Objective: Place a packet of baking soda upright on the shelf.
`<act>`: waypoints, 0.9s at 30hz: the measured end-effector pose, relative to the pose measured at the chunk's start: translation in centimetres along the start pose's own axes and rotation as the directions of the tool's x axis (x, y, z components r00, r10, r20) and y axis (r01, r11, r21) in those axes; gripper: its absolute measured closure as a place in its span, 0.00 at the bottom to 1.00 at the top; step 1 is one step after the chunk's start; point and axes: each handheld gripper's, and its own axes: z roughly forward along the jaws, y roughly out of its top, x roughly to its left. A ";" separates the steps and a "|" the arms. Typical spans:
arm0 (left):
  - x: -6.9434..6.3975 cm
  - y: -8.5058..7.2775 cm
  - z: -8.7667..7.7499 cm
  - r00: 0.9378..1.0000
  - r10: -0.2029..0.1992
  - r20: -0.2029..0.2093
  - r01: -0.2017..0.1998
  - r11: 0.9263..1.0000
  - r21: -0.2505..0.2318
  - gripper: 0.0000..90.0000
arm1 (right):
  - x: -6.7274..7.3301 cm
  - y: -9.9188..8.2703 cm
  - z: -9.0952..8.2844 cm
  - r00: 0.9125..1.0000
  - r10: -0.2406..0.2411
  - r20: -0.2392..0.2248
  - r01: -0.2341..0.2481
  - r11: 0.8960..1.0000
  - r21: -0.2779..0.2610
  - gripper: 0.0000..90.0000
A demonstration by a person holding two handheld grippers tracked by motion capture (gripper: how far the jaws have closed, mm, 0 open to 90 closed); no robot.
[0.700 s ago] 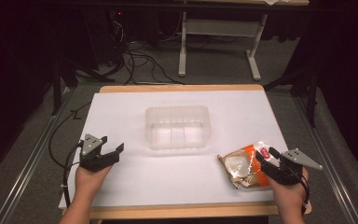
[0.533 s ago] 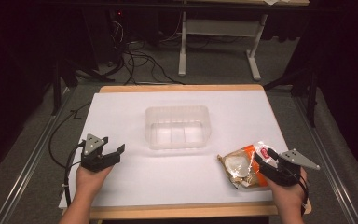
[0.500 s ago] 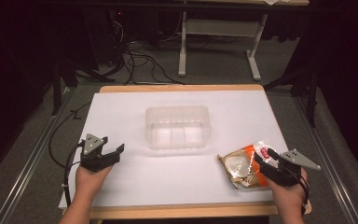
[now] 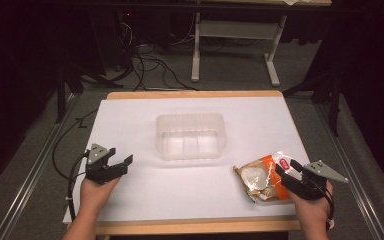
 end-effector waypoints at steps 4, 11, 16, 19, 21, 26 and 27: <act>0.0 0.0 -0.1 1.000 0.006 0.003 -0.006 1.000 -0.004 0.32 | -0.4 0.0 -0.5 1.000 0.019 0.006 -0.019 1.000 0.010 0.37; -0.1 -0.1 0.0 1.000 0.012 0.013 -0.012 1.000 0.006 0.32 | -1.9 -0.7 -1.6 0.995 0.090 0.030 -0.092 0.995 0.049 0.26; -0.4 -0.1 0.1 0.999 0.025 0.020 -0.025 1.000 0.005 0.32 | -2.9 -1.6 -1.8 0.991 0.125 0.037 -0.128 0.987 0.102 0.23; -0.5 0.0 0.0 0.999 0.027 0.017 -0.026 1.000 -0.010 0.32 | -3.4 -2.0 -1.8 0.988 0.151 0.040 -0.155 0.980 0.123 0.21; -0.4 0.0 -0.2 1.000 0.020 0.018 -0.020 1.000 -0.018 0.32 | -3.8 -2.2 -1.7 0.985 0.170 0.038 -0.174 0.975 0.137 0.19; -0.5 0.0 -0.4 0.999 0.019 0.029 -0.018 0.999 -0.036 0.32 | -4.2 -2.6 -1.2 0.980 0.194 0.048 -0.200 0.964 0.173 0.17; -0.5 0.0 -0.4 0.999 0.019 0.033 -0.018 0.999 -0.038 0.32 | -4.3 -2.7 -1.1 0.978 0.202 0.049 -0.208 0.961 0.180 0.17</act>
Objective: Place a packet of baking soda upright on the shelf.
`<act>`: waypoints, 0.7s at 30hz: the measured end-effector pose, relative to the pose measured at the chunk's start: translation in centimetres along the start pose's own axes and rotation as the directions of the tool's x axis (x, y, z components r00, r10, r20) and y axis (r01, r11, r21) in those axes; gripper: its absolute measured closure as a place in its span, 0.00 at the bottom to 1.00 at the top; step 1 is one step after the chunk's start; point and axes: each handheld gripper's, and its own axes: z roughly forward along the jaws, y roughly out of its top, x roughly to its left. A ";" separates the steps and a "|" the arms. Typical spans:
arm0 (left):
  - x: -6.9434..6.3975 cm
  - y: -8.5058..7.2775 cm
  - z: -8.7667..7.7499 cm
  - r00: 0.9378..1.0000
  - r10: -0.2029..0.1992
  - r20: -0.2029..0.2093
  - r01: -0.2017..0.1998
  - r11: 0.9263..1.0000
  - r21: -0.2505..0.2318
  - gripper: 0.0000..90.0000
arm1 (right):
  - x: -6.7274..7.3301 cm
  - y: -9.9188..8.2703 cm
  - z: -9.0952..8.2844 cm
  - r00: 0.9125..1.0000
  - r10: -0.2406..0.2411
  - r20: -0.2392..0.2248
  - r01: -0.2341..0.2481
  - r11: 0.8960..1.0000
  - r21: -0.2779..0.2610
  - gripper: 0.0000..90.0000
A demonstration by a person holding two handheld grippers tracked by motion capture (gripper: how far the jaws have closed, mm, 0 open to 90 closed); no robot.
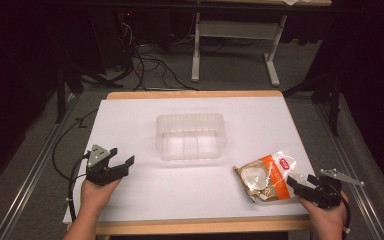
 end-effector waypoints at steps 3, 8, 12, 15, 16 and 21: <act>0.0 0.0 0.1 1.000 0.000 0.005 0.000 1.000 -0.001 0.32 | -0.3 -0.2 0.4 0.999 0.023 -0.022 -0.023 0.999 0.028 0.18; 0.1 0.1 0.0 1.000 -0.001 0.011 0.001 1.000 -0.009 0.35 | -0.4 -0.4 0.7 0.996 0.038 -0.078 -0.033 0.998 0.056 0.34; 0.1 0.1 -0.1 1.000 -0.008 0.018 0.008 1.000 -0.006 0.36 | -0.2 -0.3 0.3 0.996 0.001 -0.095 0.001 1.000 0.026 0.53; 0.0 0.1 0.0 1.000 -0.005 0.020 0.005 1.000 -0.003 0.36 | -0.5 -0.2 -0.4 0.993 0.010 -0.120 -0.013 1.000 -0.019 0.68; 0.0 0.1 0.0 1.000 -0.003 0.023 0.003 1.000 -0.001 0.35 | -0.6 -0.2 -0.6 0.993 0.004 -0.119 -0.008 1.000 -0.028 0.75; -0.2 0.1 0.0 1.000 0.007 0.018 -0.007 1.000 -0.007 0.35 | 0.0 0.2 -1.3 0.990 -0.043 -0.138 0.033 0.997 -0.076 0.99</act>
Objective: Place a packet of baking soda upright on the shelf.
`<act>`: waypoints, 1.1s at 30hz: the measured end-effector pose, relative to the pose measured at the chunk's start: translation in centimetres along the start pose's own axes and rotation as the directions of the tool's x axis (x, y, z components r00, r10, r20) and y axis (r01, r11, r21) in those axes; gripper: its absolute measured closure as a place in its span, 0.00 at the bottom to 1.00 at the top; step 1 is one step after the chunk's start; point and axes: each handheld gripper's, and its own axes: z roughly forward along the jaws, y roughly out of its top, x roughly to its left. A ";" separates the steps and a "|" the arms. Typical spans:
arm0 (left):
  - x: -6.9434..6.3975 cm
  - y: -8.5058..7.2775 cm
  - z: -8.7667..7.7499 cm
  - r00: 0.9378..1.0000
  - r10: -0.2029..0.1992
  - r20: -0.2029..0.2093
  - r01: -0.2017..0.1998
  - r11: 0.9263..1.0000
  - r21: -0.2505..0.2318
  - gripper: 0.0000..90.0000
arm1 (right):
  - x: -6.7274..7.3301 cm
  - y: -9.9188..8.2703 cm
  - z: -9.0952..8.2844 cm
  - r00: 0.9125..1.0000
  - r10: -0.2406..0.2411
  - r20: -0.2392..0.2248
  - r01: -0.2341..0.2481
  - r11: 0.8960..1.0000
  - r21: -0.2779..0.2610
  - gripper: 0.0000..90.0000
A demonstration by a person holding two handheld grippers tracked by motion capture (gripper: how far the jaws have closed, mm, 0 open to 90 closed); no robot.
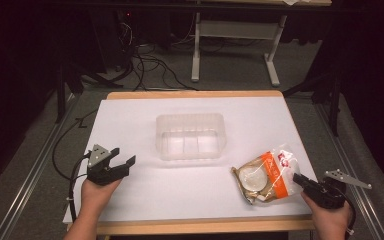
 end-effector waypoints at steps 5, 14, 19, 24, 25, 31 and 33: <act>0.0 0.0 0.1 1.000 0.006 -0.007 -0.006 1.000 0.002 0.33 | 2.0 1.1 -1.1 0.995 -0.089 -0.041 0.085 0.992 -0.088 1.00; -0.2 -0.1 0.1 1.000 0.015 0.000 -0.015 1.000 -0.003 0.34 | 6.5 3.0 -2.1 0.970 -0.226 -0.084 0.207 0.959 -0.193 1.00; -0.2 -0.1 0.1 1.000 0.023 0.014 -0.023 1.000 -0.008 0.33 | 8.3 4.1 -2.2 0.956 -0.283 -0.080 0.259 0.939 -0.228 1.00; -0.4 -0.1 -0.1 0.999 0.033 0.022 -0.032 0.999 -0.026 0.33 | 9.4 5.4 -2.3 0.942 -0.332 -0.039 0.312 0.915 -0.258 1.00; -0.4 -0.1 -0.1 0.999 0.034 0.023 -0.034 0.999 -0.030 0.33 | 9.5 5.9 -2.4 0.942 -0.336 -0.026 0.317 0.910 -0.268 1.00; -0.7 0.1 -0.4 0.998 0.055 0.039 -0.052 0.996 -0.068 0.31 | 9.5 7.6 -2.1 0.949 -0.314 0.012 0.301 0.898 -0.322 1.00; -0.8 0.1 -0.4 0.997 0.059 0.044 -0.055 0.995 -0.080 0.31 | 9.6 8.0 -1.9 0.945 -0.327 0.031 0.319 0.893 -0.317 1.00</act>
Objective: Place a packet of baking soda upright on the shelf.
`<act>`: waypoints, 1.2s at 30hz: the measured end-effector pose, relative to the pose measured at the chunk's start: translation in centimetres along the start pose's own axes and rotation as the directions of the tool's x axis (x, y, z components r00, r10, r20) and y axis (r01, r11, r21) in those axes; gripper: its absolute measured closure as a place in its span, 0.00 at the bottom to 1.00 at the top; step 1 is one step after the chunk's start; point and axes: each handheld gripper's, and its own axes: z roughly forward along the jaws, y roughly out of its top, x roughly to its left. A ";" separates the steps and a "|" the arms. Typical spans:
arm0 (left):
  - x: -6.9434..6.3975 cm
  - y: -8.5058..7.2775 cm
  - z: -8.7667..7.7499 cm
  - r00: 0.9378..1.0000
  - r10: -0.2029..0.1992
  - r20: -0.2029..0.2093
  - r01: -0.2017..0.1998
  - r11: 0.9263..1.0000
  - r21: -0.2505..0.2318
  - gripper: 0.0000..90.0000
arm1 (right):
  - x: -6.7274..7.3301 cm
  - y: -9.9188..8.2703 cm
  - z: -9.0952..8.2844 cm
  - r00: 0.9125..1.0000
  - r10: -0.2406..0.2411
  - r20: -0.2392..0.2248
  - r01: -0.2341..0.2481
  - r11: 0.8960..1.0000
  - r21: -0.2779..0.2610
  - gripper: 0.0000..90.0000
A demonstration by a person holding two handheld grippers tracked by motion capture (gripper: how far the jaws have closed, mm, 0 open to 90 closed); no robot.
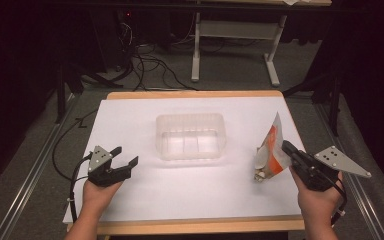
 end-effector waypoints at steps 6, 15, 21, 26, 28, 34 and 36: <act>-0.2 0.2 -0.1 0.999 0.023 0.025 -0.022 0.999 -0.035 0.33 | 0.3 -2.0 1.5 1.000 -0.023 0.001 0.023 0.998 0.054 1.00; -0.6 0.3 -0.1 0.999 0.002 0.049 0.001 0.998 -0.067 0.33 | -0.1 -3.1 0.7 1.000 0.008 0.014 -0.009 1.000 0.027 0.99; -1.0 0.3 -0.1 0.999 -0.002 0.045 0.006 0.996 -0.089 0.33 | 0.0 -3.6 0.8 1.000 0.013 0.020 -0.014 0.999 0.034 0.88; -1.1 0.2 0.2 0.998 0.006 0.055 -0.002 0.998 -0.059 0.31 | -0.1 -5.2 1.1 0.999 0.038 0.017 -0.039 0.995 0.089 0.85; -1.2 0.2 0.2 0.998 0.011 0.057 -0.007 0.998 -0.063 0.31 | 0.0 -5.6 1.2 0.999 0.043 0.010 -0.044 0.993 0.110 0.85; -1.2 0.2 0.2 0.998 0.017 0.062 -0.013 0.998 -0.062 0.31 | 1.4 -6.3 2.1 1.000 0.008 0.000 -0.008 0.990 0.139 0.80; -1.2 0.2 0.2 0.998 0.017 0.060 -0.014 0.998 -0.063 0.31 | 1.8 -6.7 2.4 1.000 -0.016 -0.002 0.016 0.988 0.155 0.81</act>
